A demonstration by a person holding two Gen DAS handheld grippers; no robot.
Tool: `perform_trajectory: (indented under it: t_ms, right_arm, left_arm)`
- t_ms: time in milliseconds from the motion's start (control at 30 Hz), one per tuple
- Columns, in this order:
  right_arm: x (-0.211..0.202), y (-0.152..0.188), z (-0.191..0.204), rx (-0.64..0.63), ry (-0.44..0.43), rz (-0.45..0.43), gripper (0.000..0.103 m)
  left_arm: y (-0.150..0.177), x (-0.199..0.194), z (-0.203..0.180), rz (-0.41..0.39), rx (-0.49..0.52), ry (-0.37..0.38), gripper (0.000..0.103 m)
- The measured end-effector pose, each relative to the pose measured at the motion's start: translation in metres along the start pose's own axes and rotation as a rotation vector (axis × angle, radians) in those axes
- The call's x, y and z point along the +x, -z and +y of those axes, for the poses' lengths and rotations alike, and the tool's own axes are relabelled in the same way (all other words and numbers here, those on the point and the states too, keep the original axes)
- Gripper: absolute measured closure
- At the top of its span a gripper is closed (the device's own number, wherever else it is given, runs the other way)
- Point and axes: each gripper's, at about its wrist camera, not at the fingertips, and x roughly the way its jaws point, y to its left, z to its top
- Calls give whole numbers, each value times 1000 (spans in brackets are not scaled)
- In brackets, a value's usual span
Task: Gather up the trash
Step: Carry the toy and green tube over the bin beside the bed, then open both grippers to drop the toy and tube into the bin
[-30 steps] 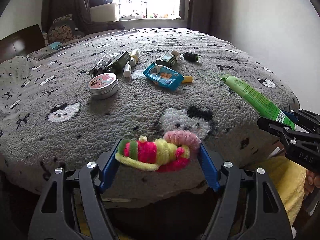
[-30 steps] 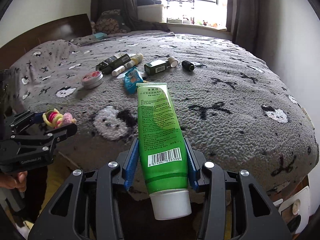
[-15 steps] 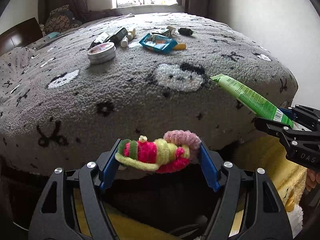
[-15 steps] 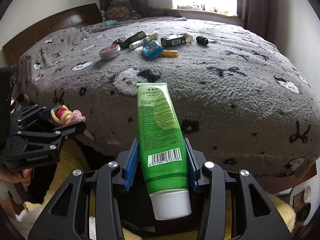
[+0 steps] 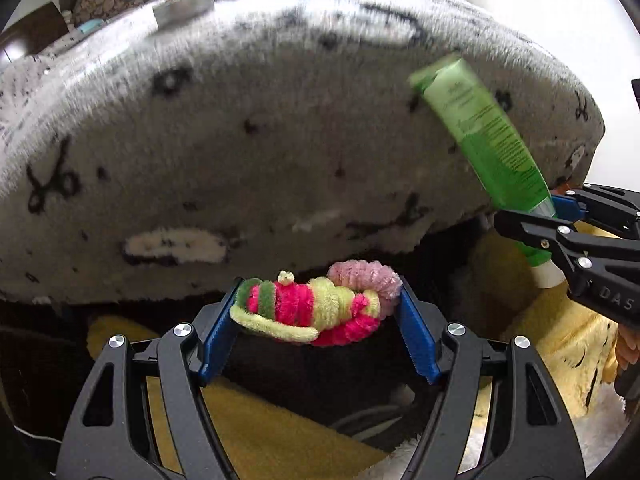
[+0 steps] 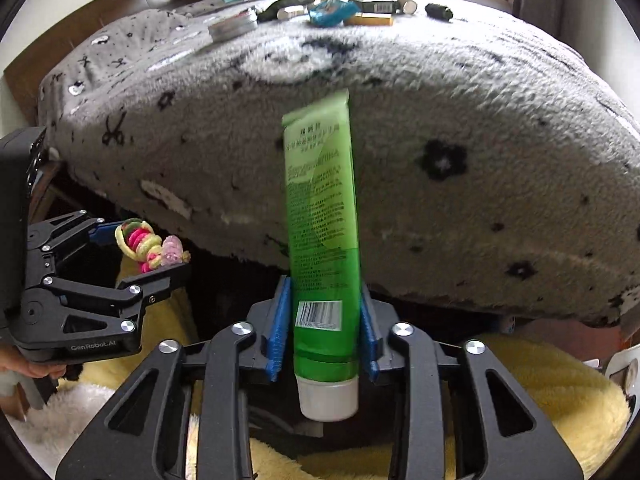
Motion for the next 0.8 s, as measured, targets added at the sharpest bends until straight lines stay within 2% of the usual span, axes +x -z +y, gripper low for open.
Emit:
perform_trajectory:
  t_ms: [67, 400, 700, 800]
  right_arm:
    - [11, 4, 0, -5, -3, 31, 87]
    - [47, 18, -4, 30, -33, 143, 87]
    - [67, 22, -1, 17, -57, 201, 86]
    - [67, 22, -2, 17, -54, 202, 85]
  left_arm:
    - [4, 7, 0, 23, -2, 16, 34]
    - [19, 52, -1, 162, 0, 73, 34]
    - [26, 67, -8, 229, 18, 94, 32]
    - [28, 69, -8, 238, 14, 94, 27]
